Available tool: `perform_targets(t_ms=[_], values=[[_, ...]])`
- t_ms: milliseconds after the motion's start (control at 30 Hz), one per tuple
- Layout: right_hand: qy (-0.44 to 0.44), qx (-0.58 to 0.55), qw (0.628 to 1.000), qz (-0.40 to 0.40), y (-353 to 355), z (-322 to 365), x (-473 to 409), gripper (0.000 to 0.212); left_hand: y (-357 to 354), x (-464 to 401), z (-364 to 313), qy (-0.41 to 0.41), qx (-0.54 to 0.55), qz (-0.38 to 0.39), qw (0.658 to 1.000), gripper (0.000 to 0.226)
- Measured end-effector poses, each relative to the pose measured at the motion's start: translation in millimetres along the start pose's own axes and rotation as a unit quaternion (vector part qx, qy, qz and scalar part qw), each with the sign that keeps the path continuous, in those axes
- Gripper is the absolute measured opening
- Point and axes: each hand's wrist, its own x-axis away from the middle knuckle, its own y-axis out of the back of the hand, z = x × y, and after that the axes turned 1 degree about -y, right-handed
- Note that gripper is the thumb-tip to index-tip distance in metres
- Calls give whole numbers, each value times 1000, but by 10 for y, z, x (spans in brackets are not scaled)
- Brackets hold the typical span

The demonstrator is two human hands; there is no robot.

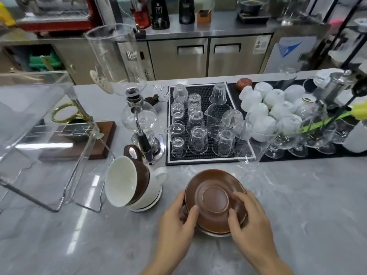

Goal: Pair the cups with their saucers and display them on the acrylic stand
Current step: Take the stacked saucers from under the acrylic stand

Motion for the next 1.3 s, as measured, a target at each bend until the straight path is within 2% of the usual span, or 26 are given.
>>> perform_targets(t_ms=[367,500,700,867,1033,1300], values=[[10,-7,999,39,2,-136,-321,44,-117,-167,-14,7,-22,-28,999,42],[15,3,999,45,23,-141,-378,45,-114,-212,3,47,-10,-45,998,44],[15,-15,997,68,123,-74,-397,57,-24,-189,-95,63,26,5,998,54],[21,-27,997,69,293,4,-312,45,36,-11,-63,71,39,-37,996,46],[-4,-9,1000,18,380,30,-164,45,118,262,-119,82,23,-70,994,36],[57,-21,998,20,340,326,93,38,369,590,-166,57,-22,-113,992,33]])
